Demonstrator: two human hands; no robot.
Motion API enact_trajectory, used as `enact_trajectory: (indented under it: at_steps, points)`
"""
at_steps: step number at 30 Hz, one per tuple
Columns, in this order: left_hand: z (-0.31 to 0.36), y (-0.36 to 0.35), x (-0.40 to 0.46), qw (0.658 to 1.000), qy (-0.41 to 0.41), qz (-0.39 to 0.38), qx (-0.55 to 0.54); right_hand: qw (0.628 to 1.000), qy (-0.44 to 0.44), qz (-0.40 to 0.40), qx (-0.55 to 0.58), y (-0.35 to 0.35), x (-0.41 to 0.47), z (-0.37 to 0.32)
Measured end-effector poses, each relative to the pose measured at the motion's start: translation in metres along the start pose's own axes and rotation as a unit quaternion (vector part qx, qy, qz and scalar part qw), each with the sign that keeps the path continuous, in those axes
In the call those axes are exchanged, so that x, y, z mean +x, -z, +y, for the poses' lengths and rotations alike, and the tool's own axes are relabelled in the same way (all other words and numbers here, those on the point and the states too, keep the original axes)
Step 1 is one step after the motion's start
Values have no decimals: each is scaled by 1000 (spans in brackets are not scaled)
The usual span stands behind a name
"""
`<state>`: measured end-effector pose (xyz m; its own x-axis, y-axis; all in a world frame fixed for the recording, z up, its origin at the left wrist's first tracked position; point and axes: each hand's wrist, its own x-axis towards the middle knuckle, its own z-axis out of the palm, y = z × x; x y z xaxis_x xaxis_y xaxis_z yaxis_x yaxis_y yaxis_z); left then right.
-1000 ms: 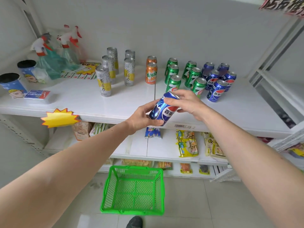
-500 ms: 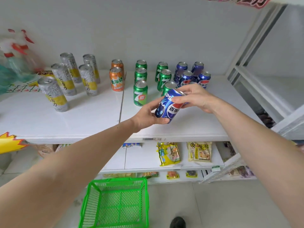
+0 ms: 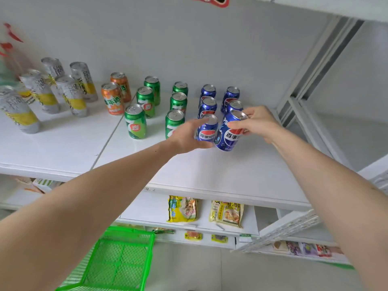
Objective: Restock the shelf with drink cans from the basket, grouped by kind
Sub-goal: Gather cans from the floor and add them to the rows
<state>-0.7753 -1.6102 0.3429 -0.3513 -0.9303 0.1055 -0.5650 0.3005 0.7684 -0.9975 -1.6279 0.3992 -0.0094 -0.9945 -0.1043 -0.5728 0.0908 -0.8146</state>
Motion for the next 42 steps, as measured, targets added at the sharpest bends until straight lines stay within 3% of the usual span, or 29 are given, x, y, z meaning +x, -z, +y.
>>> enact_trajectory:
  at_steps: [5, 12, 25, 42]
  points:
    - [21, -16, 28, 977, -39, 8, 208, 996, -26, 50, -66, 10, 28, 33]
    - [26, -38, 54, 941, -8, -21, 338, 991, -14, 53, -120, 1, 49, 56]
    - [24, -40, 58, 929, 5, -10, 370, 988, 11, 44, -148, -6, 68, 67]
    - [17, -38, 54, 932, -10, -23, 362, 984, -24, 30, -172, -8, 64, 62]
